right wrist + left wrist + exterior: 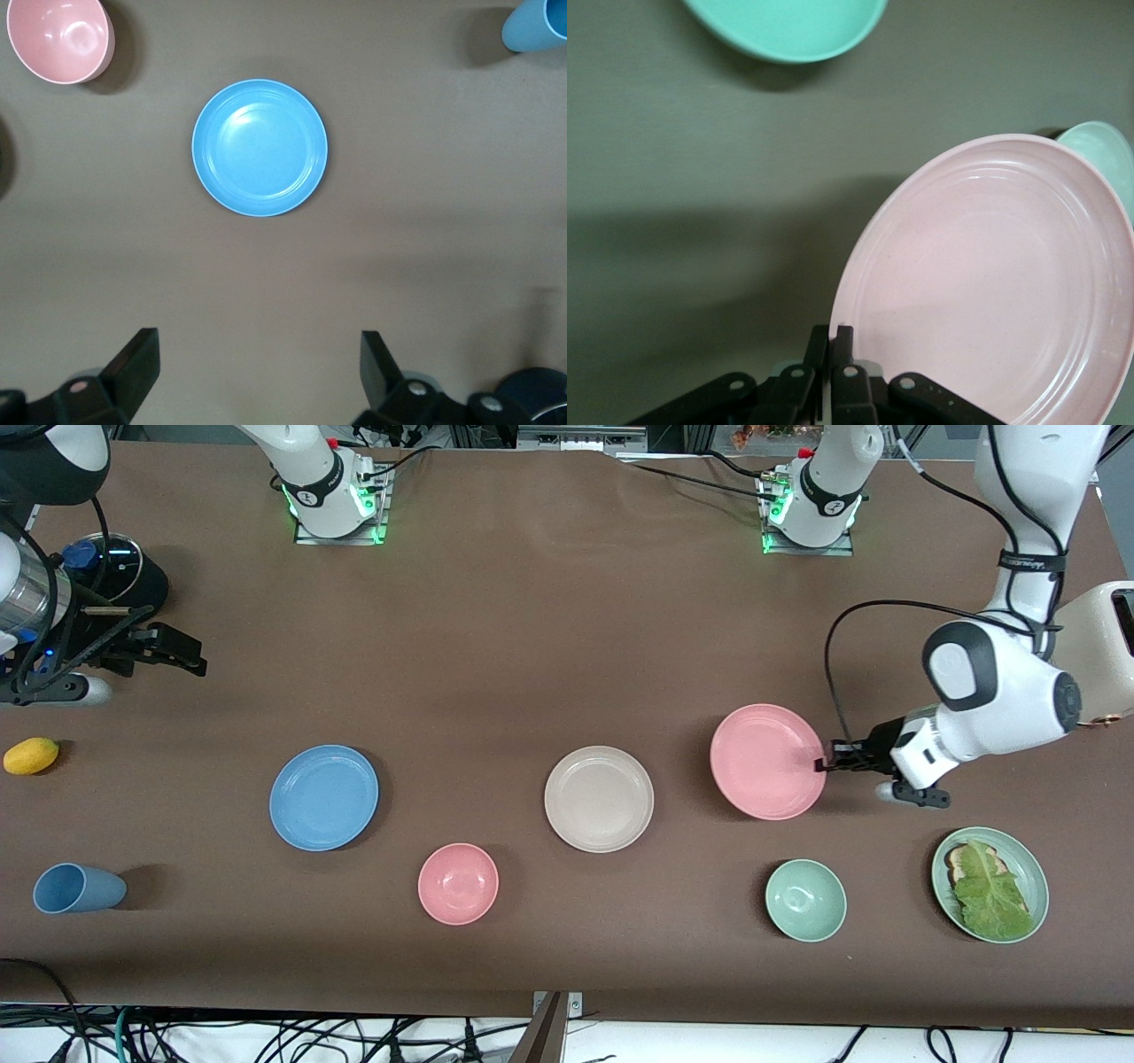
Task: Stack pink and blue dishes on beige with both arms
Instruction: 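Slide the pink plate onto the beige plate with the left gripper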
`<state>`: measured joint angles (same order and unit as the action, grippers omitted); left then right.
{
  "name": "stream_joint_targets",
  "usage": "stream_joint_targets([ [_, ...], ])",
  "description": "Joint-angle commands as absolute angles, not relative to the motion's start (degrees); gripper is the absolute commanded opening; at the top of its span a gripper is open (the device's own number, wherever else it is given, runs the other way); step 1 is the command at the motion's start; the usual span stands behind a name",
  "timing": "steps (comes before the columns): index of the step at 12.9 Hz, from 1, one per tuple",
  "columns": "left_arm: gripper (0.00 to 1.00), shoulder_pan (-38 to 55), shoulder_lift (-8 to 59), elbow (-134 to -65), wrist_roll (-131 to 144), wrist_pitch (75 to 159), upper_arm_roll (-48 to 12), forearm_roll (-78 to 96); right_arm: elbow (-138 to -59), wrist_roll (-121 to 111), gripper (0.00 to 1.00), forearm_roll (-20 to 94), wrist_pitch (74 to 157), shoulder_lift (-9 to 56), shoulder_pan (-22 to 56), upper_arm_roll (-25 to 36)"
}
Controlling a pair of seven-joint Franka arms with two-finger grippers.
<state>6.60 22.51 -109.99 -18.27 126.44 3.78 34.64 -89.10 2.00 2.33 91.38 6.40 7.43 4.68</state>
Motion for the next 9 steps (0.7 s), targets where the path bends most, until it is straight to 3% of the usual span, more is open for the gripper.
stream_joint_targets([
  [1, 0.0, 11.5, 25.5, -103.8, -9.6, 125.8, 4.5, 36.7, -87.1, 1.4, 1.0, 3.3, 90.8, 7.3, 7.2, 4.4],
  [4, 0.0, 17.2, 30.0, -98.0, -0.6, 127.3, 4.6, 36.5, -86.8, 1.3, 1.0, 3.3, 90.8, 7.7, 7.1, 4.4],
  [9, 0.0, 24.4, 35.3, -95.6, 8.2, 134.6, 4.6, 36.6, -86.4, 1.1, 1.0, 3.3, 90.7, 9.8, 7.2, 4.4],
])
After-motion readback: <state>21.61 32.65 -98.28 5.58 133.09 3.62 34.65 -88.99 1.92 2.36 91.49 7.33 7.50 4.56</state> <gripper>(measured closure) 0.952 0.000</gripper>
